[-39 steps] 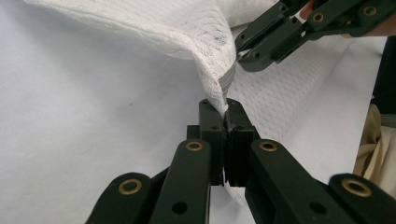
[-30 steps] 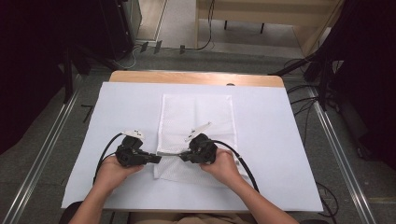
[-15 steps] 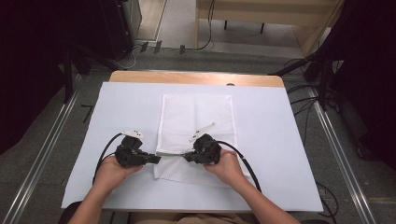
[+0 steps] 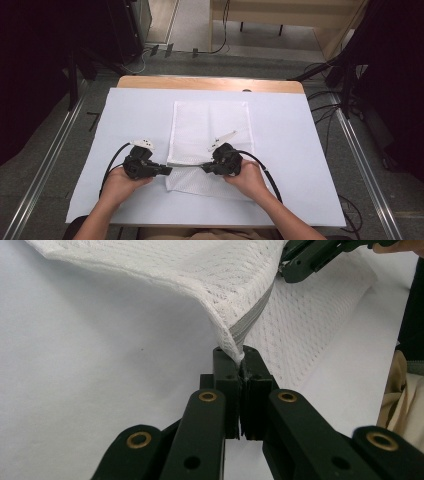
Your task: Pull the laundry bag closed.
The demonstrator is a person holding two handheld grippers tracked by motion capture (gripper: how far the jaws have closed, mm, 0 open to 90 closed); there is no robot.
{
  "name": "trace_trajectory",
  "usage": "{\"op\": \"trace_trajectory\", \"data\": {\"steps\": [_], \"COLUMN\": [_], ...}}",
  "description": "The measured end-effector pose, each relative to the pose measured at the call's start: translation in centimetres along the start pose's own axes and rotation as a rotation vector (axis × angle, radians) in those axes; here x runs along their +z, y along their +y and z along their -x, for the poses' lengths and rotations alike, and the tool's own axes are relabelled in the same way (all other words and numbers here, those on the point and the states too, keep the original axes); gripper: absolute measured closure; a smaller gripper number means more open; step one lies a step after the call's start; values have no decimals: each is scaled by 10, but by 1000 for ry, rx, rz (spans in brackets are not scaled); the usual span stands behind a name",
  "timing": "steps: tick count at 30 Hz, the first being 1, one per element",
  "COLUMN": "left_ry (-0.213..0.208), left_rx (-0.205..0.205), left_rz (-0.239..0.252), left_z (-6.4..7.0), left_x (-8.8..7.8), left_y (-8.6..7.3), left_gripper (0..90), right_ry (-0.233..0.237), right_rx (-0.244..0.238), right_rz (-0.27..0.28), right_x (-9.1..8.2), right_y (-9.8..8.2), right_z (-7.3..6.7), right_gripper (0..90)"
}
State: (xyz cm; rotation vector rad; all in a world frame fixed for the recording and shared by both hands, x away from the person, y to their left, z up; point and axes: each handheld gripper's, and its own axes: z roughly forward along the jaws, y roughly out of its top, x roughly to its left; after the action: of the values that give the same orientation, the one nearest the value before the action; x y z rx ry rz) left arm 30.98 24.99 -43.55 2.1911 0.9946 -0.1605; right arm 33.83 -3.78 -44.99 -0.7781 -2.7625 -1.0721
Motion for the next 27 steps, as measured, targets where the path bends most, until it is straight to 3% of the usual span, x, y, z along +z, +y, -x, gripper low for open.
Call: {"op": "trace_trajectory", "data": {"steps": [27], "left_ry": [12], "left_rx": [20], "left_rz": [-4], "left_z": [2], "left_x": [1], "left_y": [-1], "left_gripper": [892], "right_ry": [-15], "right_rx": [24], "right_rz": [-10], "right_x": [-14], "right_y": [-16], "right_z": [8], "right_gripper": [883]}}
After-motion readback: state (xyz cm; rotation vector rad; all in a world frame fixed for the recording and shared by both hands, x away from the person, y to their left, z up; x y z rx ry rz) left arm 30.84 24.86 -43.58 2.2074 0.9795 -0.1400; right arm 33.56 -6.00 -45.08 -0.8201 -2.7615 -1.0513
